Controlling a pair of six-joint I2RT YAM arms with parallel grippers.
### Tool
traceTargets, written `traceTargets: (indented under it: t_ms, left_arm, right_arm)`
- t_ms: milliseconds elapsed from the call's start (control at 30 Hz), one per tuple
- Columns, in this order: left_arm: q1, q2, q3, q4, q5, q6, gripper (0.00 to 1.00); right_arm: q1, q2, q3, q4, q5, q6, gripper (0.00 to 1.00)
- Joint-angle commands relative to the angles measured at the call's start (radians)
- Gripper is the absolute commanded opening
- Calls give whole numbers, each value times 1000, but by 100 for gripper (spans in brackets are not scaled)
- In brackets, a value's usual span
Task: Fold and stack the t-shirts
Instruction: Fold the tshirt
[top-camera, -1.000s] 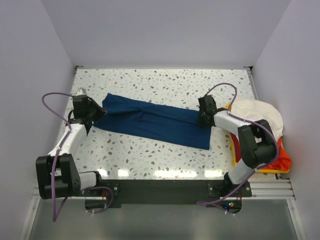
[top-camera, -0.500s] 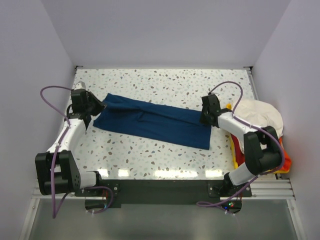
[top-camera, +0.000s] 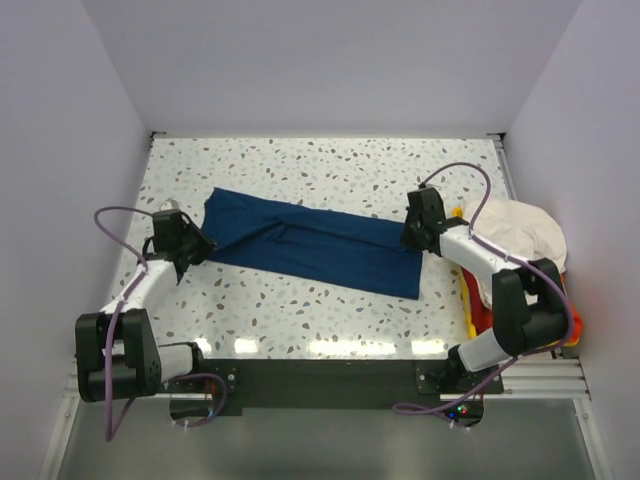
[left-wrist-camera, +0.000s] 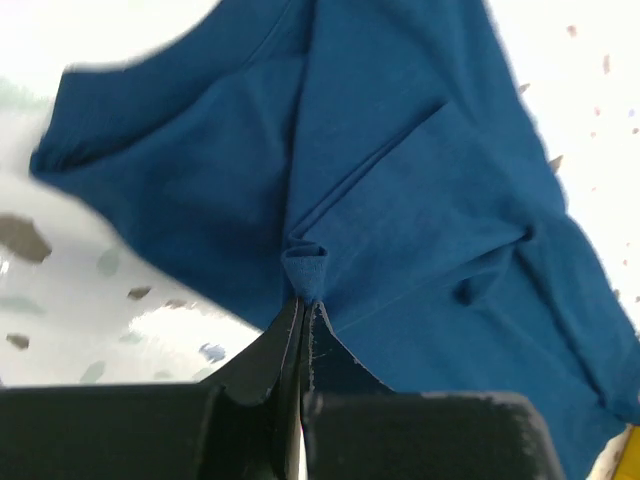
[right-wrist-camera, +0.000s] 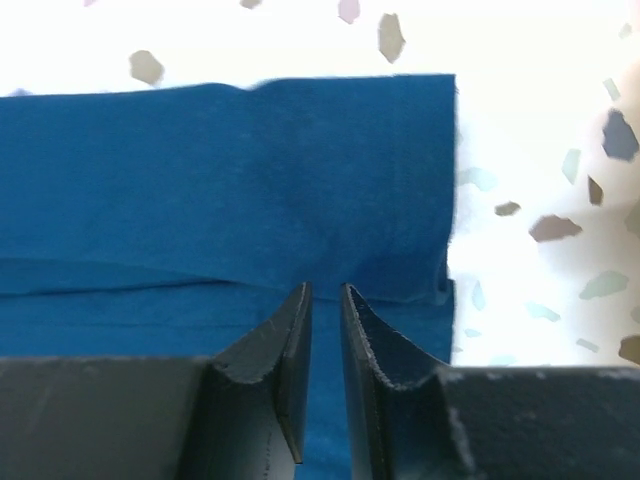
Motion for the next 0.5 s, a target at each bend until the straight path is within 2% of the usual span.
traceTargets:
  t_ms: [0,67,267,333,467]
  left_arm:
    - [7,-18,-60,67,-11,-43,0]
    - [7,-15,-74,72,-12,-52,0]
    - [7,-21,-79,96,3,-72,0]
    - [7,-24,-59,82,2,-71,0]
    - [5,-24,-30,62,-6,-60,0]
  right_arm:
    - [29,-65,31,73,-86,-33,23]
    - [60,-43,69,137,-146,-62,23]
    - [228,167,267,265,-238,-171,25]
    - [250,246,330,306,-266,-202,31]
    - [294,397,479,324,-336,-268,34]
